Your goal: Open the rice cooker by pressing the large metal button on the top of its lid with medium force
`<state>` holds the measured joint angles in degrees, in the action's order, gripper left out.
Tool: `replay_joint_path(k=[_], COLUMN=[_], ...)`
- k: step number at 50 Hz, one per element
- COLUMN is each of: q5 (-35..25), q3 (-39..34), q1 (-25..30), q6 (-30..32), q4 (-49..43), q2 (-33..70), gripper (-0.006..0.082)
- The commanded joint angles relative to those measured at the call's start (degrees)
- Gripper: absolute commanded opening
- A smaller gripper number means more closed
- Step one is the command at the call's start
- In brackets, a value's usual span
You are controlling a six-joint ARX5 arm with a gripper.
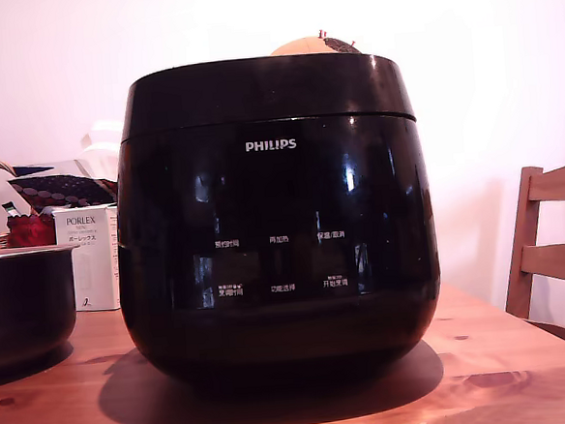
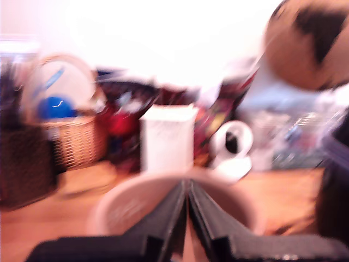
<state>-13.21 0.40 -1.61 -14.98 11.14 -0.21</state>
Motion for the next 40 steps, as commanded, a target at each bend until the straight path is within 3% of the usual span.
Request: replay_joint_path(k=[1, 9, 19, 27, 37, 40], q5=[-2.4, -7.2, -9.1, -11.2, -14.5, -14.7], q3=[-0.1, 4.5, 13.3, 19.4, 25.7, 27.6], q1=[-0.1, -0.1, -0.1, -0.1, -0.1, -0.1], q6=[-1.9, -0.2, 6.6, 19.3, 24.8, 30.4], q4=[0.9, -3.0, -18.9, -33.1, -43.9, -47.0], q2=[-0.5, -0.5, -0.1, 1.2, 4.7, 6.1], gripper=[-0.0024, -0.0024, -0.0024, -0.0024, -0.0024, -0.0024])
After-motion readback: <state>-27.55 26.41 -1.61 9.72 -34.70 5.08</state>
